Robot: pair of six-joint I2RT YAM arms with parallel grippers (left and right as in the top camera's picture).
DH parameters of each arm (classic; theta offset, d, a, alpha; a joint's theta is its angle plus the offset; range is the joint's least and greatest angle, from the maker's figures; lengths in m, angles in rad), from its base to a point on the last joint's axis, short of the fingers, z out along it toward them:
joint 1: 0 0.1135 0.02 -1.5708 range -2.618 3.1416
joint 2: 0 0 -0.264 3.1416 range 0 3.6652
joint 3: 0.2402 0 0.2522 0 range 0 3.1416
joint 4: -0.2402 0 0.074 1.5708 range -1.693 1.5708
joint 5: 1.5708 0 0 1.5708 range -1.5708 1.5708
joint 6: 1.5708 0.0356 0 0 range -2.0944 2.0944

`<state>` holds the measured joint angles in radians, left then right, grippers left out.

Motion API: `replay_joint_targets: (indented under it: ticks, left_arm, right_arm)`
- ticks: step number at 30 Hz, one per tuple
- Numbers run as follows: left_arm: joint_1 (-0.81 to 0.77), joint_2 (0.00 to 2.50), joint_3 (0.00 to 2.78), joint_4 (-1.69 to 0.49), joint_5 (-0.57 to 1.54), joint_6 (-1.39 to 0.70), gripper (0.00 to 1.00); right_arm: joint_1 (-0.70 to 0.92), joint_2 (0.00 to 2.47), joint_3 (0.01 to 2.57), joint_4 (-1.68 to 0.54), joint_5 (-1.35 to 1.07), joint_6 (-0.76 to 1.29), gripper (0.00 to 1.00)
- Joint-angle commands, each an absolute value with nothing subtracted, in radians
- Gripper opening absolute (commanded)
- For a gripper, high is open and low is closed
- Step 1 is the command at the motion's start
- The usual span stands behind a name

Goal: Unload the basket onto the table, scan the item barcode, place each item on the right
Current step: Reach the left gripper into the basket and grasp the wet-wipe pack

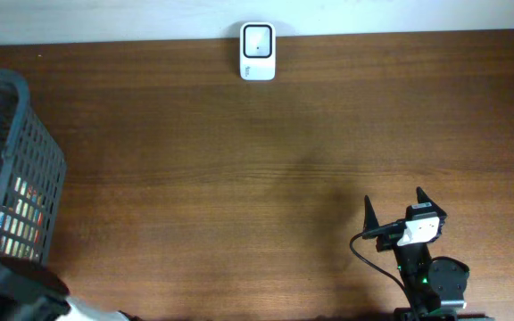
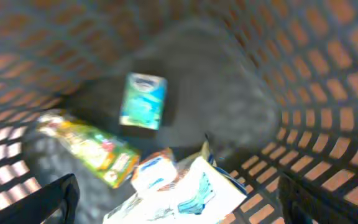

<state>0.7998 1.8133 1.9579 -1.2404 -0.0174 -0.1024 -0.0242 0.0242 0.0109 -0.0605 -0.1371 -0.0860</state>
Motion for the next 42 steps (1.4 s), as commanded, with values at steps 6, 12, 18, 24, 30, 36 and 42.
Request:
replay_joint_targets:
  ticks: [6,12,18,24,30,36,42]
  left_arm:
    - [0.801,1.904,1.869,-1.234,0.134,0.175,0.99]
    - [0.801,1.904,1.702,-1.148,0.086,0.174,0.96]
    - [0.801,1.904,1.707,-1.116,0.239,0.287,0.92]
    - [0.801,1.904,1.773,-1.188,0.274,0.332,0.87]
    - [0.801,1.904,1.663,-1.179,0.235,0.388,0.77]
    - [0.802,1.914,1.649,-1.11,0.023,0.303,0.64]
    - [0.802,1.932,1.659,-1.051,-0.227,0.208,0.58]
  right_arm:
    - [-0.019,0.019,0.006,-0.065,-0.147,-0.085,0.99]
    - [-0.019,0.019,0.006,-0.065,-0.147,-0.085,0.99]
    - [-0.019,0.019,0.006,-0.065,-0.147,-0.085,0.99]
    - [-0.019,0.019,0.006,-0.065,-0.147,-0.085,0.99]
    - [-0.019,0.019,0.006,-0.065,-0.147,-0.085,0.99]
    - [-0.019,0.019,0.006,-0.065,-0.147,-0.085,0.99]
    - [-0.019,0.019,0.006,-0.065,-0.147,-0.085,0.99]
